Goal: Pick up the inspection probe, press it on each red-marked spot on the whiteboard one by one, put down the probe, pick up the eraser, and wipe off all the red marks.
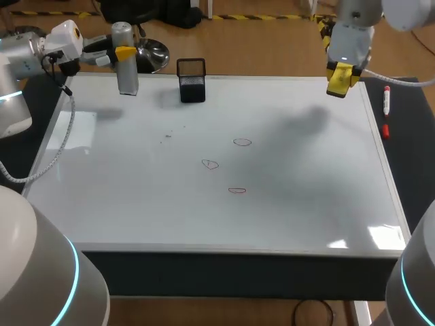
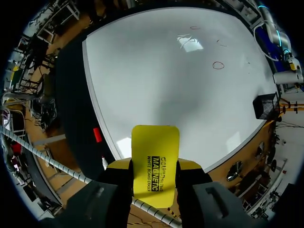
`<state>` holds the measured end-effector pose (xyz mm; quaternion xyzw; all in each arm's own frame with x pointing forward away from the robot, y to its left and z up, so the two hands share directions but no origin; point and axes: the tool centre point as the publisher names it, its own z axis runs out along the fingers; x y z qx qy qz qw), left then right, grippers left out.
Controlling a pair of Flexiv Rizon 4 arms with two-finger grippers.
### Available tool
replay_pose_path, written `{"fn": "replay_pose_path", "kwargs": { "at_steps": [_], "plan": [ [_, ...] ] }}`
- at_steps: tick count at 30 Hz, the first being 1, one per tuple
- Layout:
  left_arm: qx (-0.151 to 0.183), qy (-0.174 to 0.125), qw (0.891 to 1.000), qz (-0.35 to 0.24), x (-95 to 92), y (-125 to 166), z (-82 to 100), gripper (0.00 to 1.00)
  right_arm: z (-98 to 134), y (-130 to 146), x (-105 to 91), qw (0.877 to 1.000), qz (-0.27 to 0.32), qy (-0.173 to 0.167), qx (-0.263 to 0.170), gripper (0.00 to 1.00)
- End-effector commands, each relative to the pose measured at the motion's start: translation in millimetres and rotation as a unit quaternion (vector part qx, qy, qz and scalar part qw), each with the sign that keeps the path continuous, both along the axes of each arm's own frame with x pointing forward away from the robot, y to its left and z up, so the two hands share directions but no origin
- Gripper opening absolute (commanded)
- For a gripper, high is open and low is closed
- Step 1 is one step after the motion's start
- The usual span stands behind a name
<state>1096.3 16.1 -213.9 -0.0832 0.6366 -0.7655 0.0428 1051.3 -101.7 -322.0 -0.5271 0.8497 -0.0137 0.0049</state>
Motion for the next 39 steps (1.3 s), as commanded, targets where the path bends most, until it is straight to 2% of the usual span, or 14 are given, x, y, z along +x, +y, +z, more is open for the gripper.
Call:
{"fn": "replay_pose_path", "kwargs": {
  "at_steps": [1, 26, 28, 32, 39],
  "plan": [
    [0.002, 0.001, 1.000, 0.003, -1.9, -1, 2.5, 0.00, 10, -1, -5.9, 1.000, 0.007, -0.007, -0.005, 0.00],
    [0.002, 0.001, 1.000, 0.003, -1.9, -1, 2.5, 0.00, 10, -1, -5.9, 1.000, 0.007, -0.007, -0.005, 0.00],
    [0.001, -0.005, 1.000, -0.003, -0.7, -7, 7.3, 0.00, 10, -1, -5.9, 1.000, 0.007, -0.007, -0.005, 0.00],
    [0.014, -0.018, 0.999, -0.036, -12.7, -30, 11.7, 0.00, 10, -1, -5.9, 1.000, 0.007, -0.007, -0.005, 0.00],
    [-0.007, -0.024, 0.995, -0.097, -49.7, -76, 14.1, 0.00, 10, -1, -5.9, 1.000, 0.007, -0.007, -0.005, 0.00]
  ]
}}
